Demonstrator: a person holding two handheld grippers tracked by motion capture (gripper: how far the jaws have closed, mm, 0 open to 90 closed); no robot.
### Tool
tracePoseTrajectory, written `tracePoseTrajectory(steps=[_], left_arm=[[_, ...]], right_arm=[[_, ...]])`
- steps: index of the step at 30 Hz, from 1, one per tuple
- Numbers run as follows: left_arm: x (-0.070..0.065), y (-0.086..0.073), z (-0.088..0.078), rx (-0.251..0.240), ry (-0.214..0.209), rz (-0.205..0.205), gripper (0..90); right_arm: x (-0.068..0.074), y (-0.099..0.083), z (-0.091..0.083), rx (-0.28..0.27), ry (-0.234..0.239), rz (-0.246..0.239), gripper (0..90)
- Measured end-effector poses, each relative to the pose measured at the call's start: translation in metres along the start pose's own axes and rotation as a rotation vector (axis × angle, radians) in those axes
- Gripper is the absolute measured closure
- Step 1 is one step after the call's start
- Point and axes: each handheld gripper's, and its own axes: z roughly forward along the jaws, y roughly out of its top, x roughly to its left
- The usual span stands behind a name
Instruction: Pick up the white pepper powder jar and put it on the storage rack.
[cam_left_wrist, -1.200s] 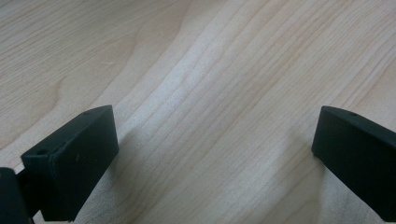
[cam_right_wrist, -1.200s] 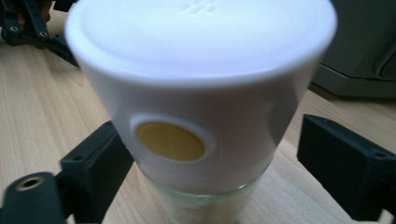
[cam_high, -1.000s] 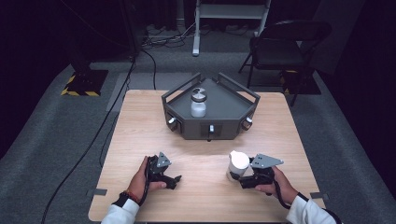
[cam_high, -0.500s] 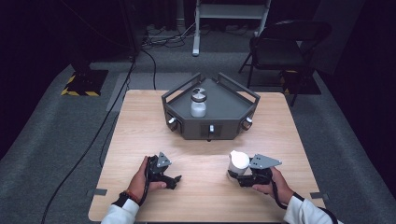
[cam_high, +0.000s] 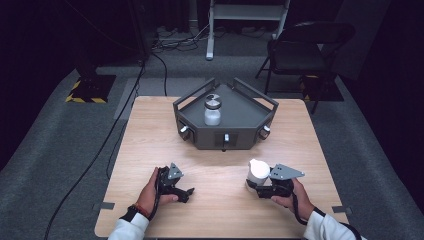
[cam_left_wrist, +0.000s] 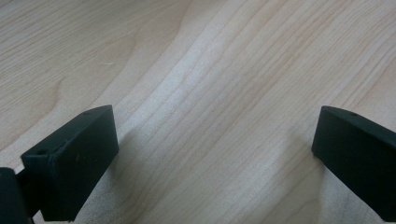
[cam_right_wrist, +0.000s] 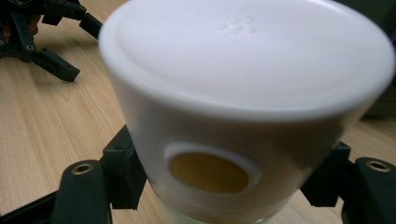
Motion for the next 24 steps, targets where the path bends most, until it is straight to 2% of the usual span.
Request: tracePoseTrajectory(steps=[12, 14, 24], left_arm=[[0.0, 0.0, 0.0, 0.0, 0.0, 0.0, 0.0], [0.0, 0.0, 0.0, 0.0, 0.0, 0.0, 0.0], [0.0, 0.0, 0.0, 0.0, 0.0, 0.0, 0.0]], right_arm=[[-0.003, 0.012, -0.01, -0.025, -0.05, 0.007, 30.3], [-0.004, 0.017, -0.012, -0.024, -0.062, -0.008, 30.3], [-0.005, 0.041, -0.014, -0.032, -0.108, -0.014, 30.3]])
